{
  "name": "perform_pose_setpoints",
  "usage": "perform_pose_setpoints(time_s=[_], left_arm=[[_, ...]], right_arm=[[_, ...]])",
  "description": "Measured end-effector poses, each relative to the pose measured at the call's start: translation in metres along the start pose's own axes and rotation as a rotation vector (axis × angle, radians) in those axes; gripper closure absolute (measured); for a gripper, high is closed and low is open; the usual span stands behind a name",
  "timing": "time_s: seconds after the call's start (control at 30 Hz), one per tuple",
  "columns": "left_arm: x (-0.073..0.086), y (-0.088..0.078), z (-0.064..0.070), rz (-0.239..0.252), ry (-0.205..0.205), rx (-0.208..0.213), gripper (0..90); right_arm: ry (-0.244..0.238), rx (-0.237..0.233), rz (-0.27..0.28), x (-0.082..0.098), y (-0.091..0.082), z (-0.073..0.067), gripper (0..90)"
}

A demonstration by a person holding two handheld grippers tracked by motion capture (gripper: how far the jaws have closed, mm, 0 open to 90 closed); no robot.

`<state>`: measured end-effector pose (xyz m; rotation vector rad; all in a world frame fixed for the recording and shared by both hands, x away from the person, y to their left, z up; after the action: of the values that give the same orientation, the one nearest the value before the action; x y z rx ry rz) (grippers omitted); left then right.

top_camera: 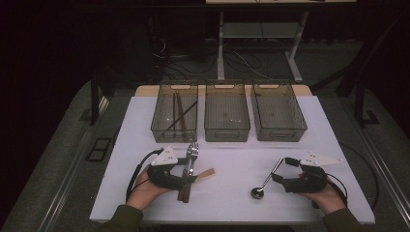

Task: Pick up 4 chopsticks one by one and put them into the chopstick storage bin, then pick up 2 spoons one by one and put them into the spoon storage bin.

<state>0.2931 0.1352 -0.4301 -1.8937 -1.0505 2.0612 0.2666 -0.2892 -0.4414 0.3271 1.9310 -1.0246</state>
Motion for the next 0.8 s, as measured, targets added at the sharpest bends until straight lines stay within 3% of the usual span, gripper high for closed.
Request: perform_pose_setpoints(time_s=[0.43,0.77,0.8], left_arm=[[-0.012,0.029,0.001,-0.089,0.06,0.052,52.2],[-0.009,0.041,0.001,-0.171,0.073,0.072,61.3],[-0.009,0.042,0.001,-0.182,0.09,0.072,62.1]], right_arm=[[-0.004,0.001,-0.007,0.001,0.001,0.0,16.5],[-0.01,-0.004,-0.018,0.0,0.004,0.0,16.5],[-0.011,-0.002,-0.019,0.001,0.004,0.0,16.5]])
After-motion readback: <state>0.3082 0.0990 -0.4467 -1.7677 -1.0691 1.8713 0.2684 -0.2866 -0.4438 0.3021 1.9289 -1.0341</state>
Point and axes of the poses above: each handheld gripper's, and its own axes: y roughly forward along the jaws, x roughly out of its underside, z roughly to its right, the point moved 1 cm from there along y, roughly forward along the jaws, and after that the axes turned 8 degrees about y, right-handed, at the moved point
